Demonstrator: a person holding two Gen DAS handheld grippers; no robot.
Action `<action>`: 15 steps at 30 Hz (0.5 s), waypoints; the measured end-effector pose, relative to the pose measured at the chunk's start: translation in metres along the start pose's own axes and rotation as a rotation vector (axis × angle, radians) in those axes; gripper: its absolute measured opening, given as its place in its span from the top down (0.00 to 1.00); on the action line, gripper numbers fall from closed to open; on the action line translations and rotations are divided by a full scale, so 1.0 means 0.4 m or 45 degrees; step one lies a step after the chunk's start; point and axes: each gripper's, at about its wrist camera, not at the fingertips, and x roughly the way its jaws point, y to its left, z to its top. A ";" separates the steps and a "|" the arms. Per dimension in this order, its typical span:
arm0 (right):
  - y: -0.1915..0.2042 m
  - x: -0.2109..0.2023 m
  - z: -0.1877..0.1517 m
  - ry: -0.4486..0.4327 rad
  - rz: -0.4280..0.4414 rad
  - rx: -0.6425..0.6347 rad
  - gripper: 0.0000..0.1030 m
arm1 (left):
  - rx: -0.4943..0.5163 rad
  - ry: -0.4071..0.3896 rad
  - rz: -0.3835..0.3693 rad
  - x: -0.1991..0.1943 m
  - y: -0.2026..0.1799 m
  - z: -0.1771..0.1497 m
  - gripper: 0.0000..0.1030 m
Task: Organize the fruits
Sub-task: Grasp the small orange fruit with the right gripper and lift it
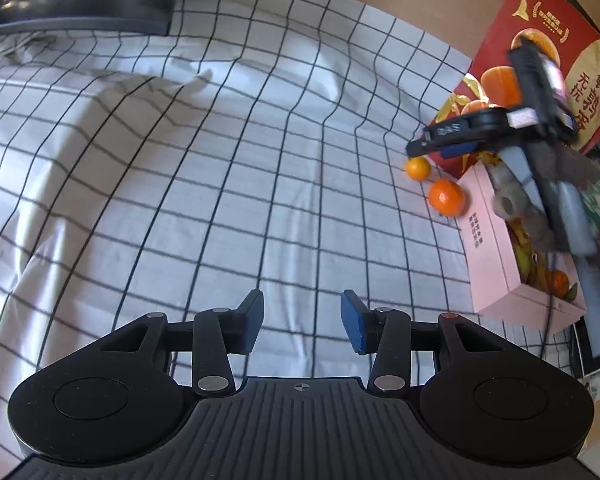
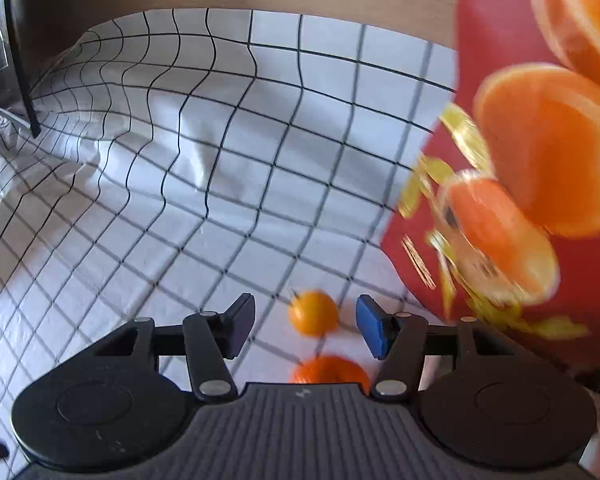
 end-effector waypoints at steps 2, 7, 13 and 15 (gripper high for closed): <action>0.007 0.045 0.010 0.062 -0.036 0.003 0.46 | 0.003 0.006 0.006 -0.007 0.013 -0.010 0.55; 0.007 0.072 0.005 0.119 -0.061 0.026 0.68 | -0.012 0.013 0.016 -0.015 0.042 -0.022 0.55; 0.121 -0.078 -0.090 0.109 0.280 -0.002 0.68 | 0.042 0.051 -0.010 0.008 0.031 -0.036 0.55; 0.184 -0.115 -0.144 0.130 0.359 -0.070 0.68 | 0.082 0.076 -0.029 0.024 0.016 -0.049 0.55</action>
